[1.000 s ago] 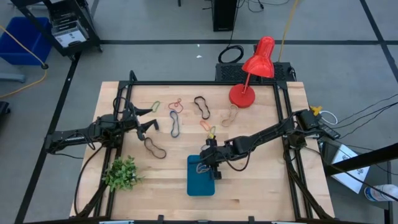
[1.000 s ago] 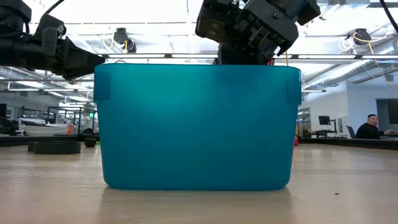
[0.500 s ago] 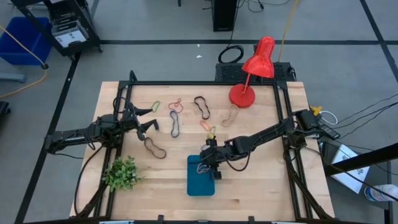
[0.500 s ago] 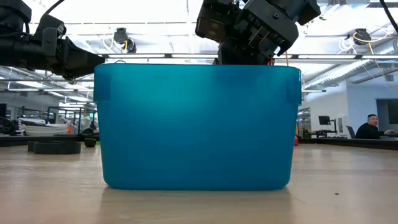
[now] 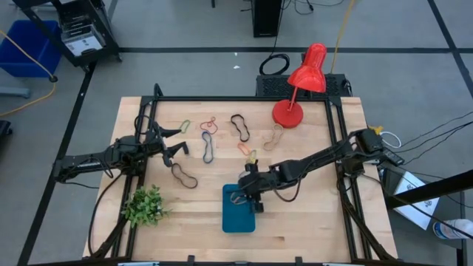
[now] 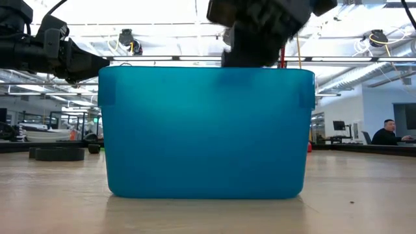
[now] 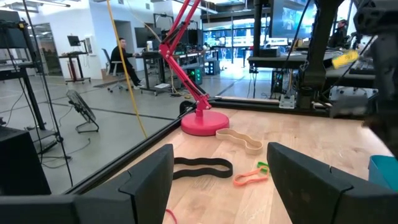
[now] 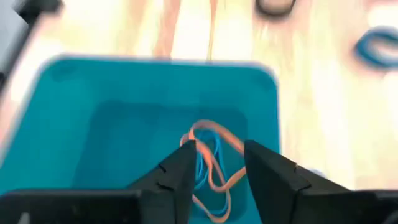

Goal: Pick and place rubber bands into bin
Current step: Put the brown rubber band into the blue bin, then put the orange rubber band into the blue bin

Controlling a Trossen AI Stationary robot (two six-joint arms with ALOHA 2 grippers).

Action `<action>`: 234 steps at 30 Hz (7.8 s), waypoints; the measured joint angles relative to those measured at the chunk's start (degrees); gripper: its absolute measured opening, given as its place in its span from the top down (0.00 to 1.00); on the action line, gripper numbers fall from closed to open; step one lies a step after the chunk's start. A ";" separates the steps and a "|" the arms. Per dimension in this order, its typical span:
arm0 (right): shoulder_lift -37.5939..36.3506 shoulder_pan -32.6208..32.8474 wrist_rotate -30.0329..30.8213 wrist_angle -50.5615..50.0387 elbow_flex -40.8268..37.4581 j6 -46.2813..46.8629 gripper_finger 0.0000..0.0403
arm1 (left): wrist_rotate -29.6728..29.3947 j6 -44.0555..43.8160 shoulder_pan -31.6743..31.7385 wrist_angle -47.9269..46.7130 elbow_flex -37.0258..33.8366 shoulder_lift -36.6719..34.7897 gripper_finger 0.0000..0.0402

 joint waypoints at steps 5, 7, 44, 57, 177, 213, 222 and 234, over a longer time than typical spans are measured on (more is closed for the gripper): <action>-7.24 -0.09 0.07 0.53 0.00 -3.68 0.62 | 0.00 0.02 0.00 0.11 0.00 0.02 0.34; -10.25 -0.09 0.14 -0.50 0.00 -5.01 0.62 | -0.02 0.15 0.02 0.15 0.00 0.00 0.34; -3.08 -31.80 1.07 -26.85 -2.67 -13.29 0.66 | 0.00 1.07 0.00 -0.13 0.00 0.02 0.34; 3.58 -32.37 -3.12 -26.96 -2.65 -14.53 0.69 | 0.00 1.09 0.02 -0.37 0.00 0.01 0.34; 2.65 5.92 4.12 7.46 -2.62 8.02 0.98 | 0.00 0.42 0.01 -0.02 -0.02 0.01 0.34; -11.62 1.29 -1.70 -0.09 -2.62 3.56 0.60 | 0.02 0.42 0.00 -0.07 -0.02 0.02 0.34; -17.40 -2.43 4.41 -0.10 -2.62 -8.94 0.62 | 0.00 0.59 0.01 -0.07 -0.02 0.00 0.34; -13.28 -15.75 7.49 -8.25 -2.62 -11.95 0.67 | 0.00 1.48 0.00 -0.06 -0.02 0.00 0.34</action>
